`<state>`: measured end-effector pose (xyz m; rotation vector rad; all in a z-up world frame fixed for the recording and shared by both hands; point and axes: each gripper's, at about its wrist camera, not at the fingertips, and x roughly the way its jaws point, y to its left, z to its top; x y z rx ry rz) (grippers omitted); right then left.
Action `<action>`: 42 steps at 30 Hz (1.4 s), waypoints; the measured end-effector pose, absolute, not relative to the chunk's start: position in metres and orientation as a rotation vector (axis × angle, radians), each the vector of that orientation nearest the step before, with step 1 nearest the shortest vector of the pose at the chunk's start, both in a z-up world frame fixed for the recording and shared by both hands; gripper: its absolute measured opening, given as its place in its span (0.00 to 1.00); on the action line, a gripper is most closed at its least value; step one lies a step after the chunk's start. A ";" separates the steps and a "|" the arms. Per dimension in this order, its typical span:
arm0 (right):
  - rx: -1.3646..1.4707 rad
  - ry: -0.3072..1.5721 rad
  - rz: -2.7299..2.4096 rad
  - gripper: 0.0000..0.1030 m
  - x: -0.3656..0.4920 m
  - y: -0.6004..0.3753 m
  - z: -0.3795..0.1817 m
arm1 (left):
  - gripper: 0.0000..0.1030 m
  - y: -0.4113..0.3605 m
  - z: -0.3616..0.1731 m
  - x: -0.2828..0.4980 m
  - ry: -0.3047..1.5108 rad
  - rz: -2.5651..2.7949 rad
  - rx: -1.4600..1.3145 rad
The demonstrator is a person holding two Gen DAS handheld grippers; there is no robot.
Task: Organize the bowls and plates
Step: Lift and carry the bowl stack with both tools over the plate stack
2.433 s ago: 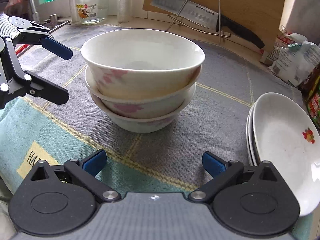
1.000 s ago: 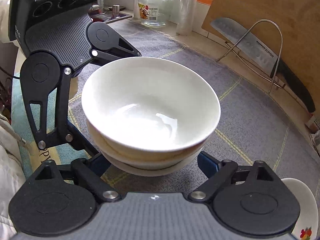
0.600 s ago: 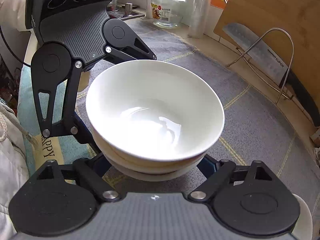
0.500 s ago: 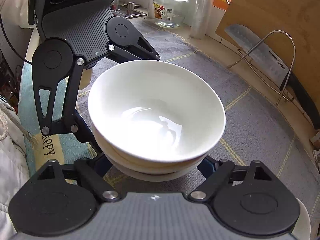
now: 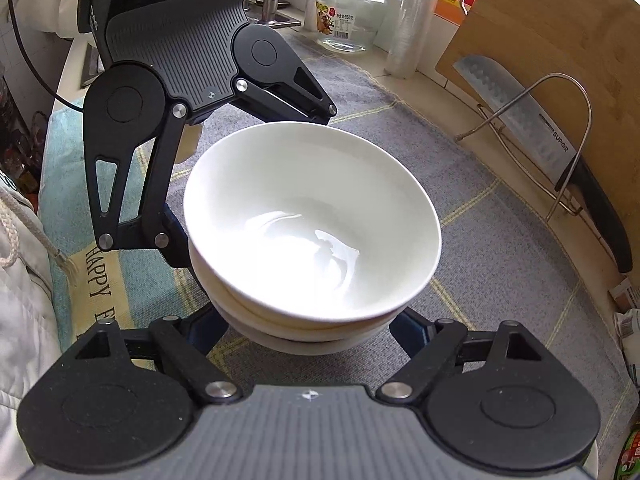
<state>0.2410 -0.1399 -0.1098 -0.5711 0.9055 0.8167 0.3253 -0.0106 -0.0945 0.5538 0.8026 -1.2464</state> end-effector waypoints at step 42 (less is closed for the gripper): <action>-0.551 0.856 0.668 0.87 0.193 -0.201 -0.062 | 0.84 -0.081 -0.048 0.281 0.688 -1.285 0.713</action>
